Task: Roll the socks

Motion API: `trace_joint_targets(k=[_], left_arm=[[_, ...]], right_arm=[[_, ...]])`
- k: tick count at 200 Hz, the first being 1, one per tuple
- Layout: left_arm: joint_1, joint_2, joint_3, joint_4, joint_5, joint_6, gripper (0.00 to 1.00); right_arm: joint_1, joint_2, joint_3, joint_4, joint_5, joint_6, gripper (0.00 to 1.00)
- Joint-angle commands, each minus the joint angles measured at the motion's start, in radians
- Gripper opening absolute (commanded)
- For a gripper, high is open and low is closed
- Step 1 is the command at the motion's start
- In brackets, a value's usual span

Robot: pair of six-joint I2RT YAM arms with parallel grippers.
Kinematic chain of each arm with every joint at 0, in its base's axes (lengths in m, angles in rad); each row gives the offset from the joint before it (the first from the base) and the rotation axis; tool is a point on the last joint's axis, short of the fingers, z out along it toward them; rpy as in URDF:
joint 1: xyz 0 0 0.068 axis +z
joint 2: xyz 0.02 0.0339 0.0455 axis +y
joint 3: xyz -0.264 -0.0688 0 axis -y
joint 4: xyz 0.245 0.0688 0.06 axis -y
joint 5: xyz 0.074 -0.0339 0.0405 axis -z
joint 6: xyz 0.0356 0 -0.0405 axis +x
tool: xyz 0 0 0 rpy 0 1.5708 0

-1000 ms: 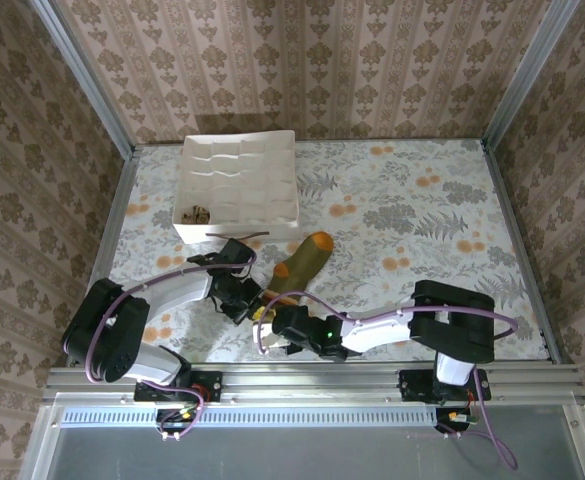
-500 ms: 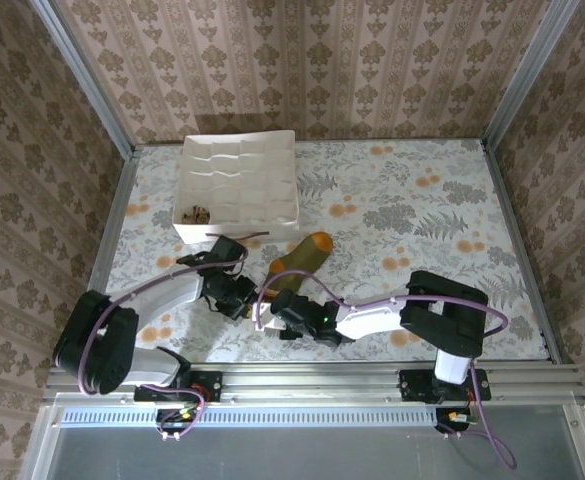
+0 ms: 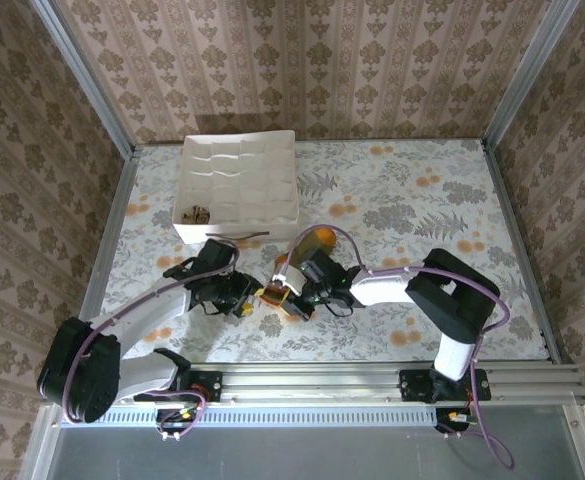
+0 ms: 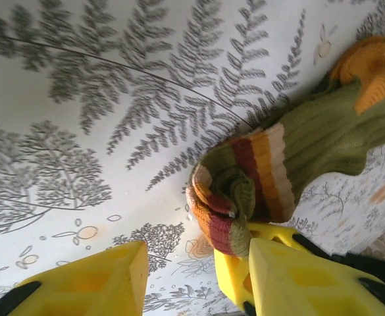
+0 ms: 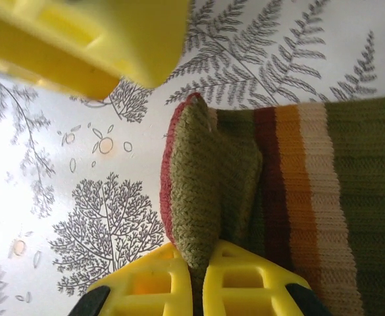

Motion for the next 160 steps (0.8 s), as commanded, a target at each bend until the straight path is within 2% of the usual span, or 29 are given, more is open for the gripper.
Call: trace_joint_targets(k=[1, 43, 75, 106, 132, 160], left_arm=[[-0.033, 0.002, -0.019, 0.093, -0.023, -0.044, 0.42], [-0.073, 0.048, -0.051, 0.227, -0.038, -0.087, 0.37], [-0.076, 0.107, -0.044, 0.288, -0.040, -0.078, 0.35], [-0.076, 0.175, -0.032, 0.322, -0.034, -0.055, 0.35], [-0.083, 0.241, -0.011, 0.293, -0.033, -0.021, 0.35], [-0.085, 0.318, 0.046, 0.130, -0.058, 0.040, 0.34]], right_arm=[[-0.061, 0.076, -0.011, -0.115, -0.137, 0.134, 0.00], [-0.126, 0.129, 0.032, -0.180, -0.201, 0.194, 0.00], [-0.152, 0.173, 0.065, -0.243, -0.221, 0.219, 0.00], [-0.180, 0.195, 0.065, -0.227, -0.257, 0.266, 0.00], [-0.207, 0.230, 0.079, -0.223, -0.309, 0.309, 0.00], [-0.214, 0.272, 0.128, -0.285, -0.352, 0.297, 0.00]])
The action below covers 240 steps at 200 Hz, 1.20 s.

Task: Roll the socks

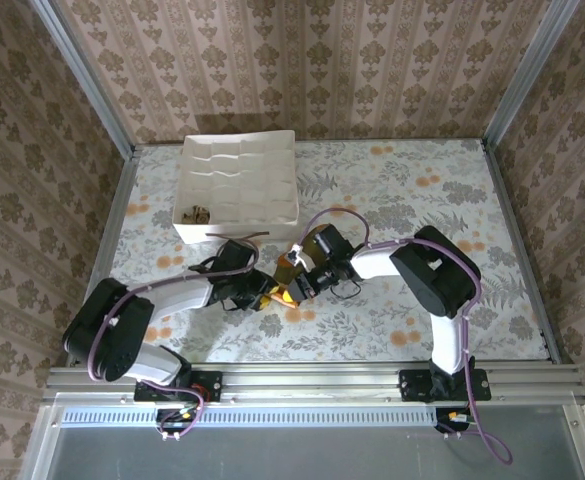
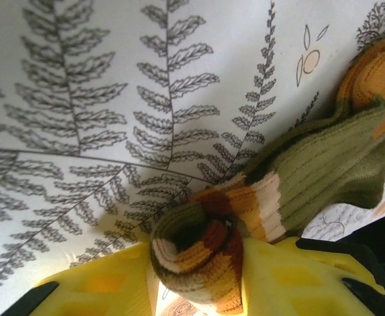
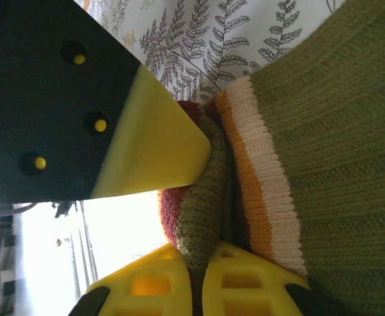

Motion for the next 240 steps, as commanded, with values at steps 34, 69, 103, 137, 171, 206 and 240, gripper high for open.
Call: trace_joint_targets(k=[34, 69, 103, 137, 171, 206, 240], left_arm=[[-0.017, 0.162, 0.097, -0.351, -0.036, 0.118, 0.22], [-0.017, 0.170, 0.069, -0.364, -0.026, 0.096, 0.14], [-0.009, 0.173, 0.092, -0.390, -0.026, 0.106, 0.13], [-0.006, 0.180, 0.115, -0.409, -0.016, 0.125, 0.13], [-0.003, 0.188, 0.129, -0.418, -0.010, 0.135, 0.13], [0.004, 0.190, 0.133, -0.417, -0.006, 0.141, 0.13], [0.011, 0.182, 0.139, -0.424, -0.006, 0.150, 0.13]], right_arm=[[-0.010, 0.051, -0.005, -0.202, 0.133, -0.050, 0.04], [0.028, -0.192, -0.136, -0.026, 0.244, -0.155, 0.33], [0.204, -0.475, -0.341, 0.150, 0.645, -0.493, 0.48], [0.354, -0.508, -0.344, 0.131, 0.945, -0.729, 0.52], [0.434, -0.422, -0.291, 0.173, 1.084, -0.899, 0.52], [0.468, -0.311, -0.234, 0.184, 1.130, -0.989, 0.48], [0.460, -0.179, -0.173, 0.199, 1.306, -0.976, 0.38]])
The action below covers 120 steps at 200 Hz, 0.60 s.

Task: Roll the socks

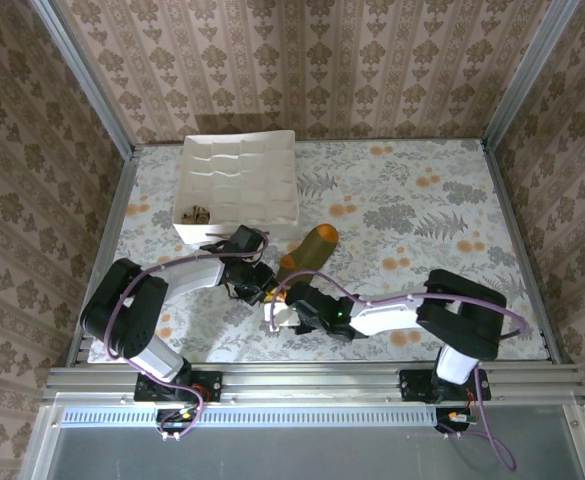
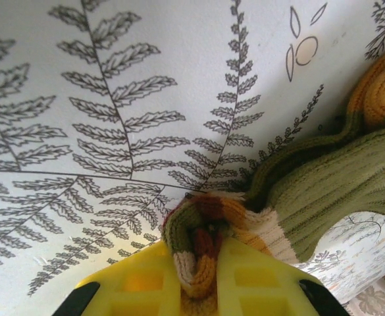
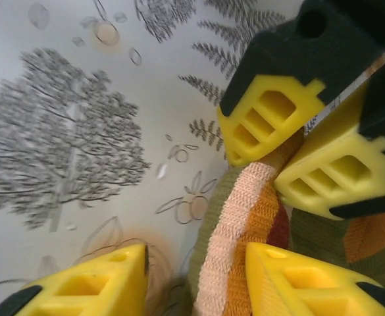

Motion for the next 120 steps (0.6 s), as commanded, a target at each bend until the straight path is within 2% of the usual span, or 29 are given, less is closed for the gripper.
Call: trace_joint_targets(k=[1, 13, 30, 67, 88, 120], left_arm=[[0.002, 0.050, -0.044, -0.193, -0.048, 0.029, 0.13], [0.003, 0.045, -0.045, -0.193, -0.051, 0.033, 0.13], [0.007, 0.045, -0.045, -0.194, -0.049, 0.040, 0.13], [0.019, 0.031, -0.031, -0.206, -0.053, 0.045, 0.14], [0.026, -0.029, -0.013, -0.240, -0.081, 0.038, 0.21], [0.047, -0.115, -0.015, -0.254, -0.081, 0.013, 0.41]], right_arm=[[-0.006, 0.080, 0.052, 0.028, 0.179, -0.032, 0.38], [-0.012, 0.106, 0.078, -0.011, 0.202, -0.001, 0.37], [-0.016, 0.127, 0.093, -0.047, 0.196, 0.037, 0.29], [-0.031, 0.144, 0.128, -0.175, 0.113, 0.150, 0.00], [-0.053, 0.118, 0.132, -0.246, 0.016, 0.231, 0.00], [-0.106, 0.098, 0.121, -0.305, -0.188, 0.336, 0.00]])
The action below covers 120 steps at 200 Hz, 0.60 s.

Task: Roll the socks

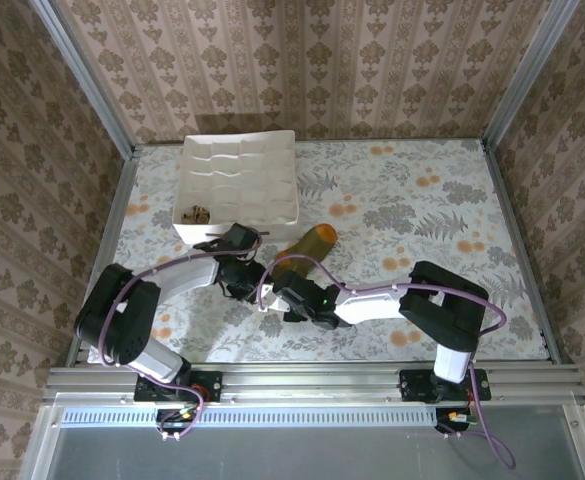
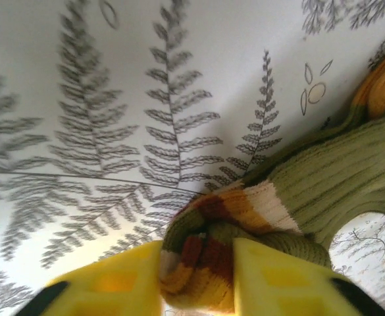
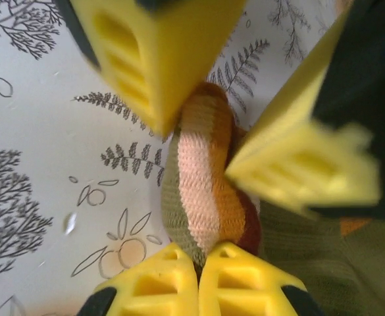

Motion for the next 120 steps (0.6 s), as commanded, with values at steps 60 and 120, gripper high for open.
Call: trace_joint_targets(k=[60, 120], left_arm=[[0.023, -0.161, -0.050, -0.165, -0.026, -0.042, 0.55], [-0.025, -0.202, -0.084, -0.017, -0.010, -0.104, 0.56]], right_arm=[[-0.154, 0.023, -0.010, -0.228, -0.480, 0.275, 0.00], [-0.249, 0.050, -0.018, -0.221, -0.673, 0.443, 0.00]])
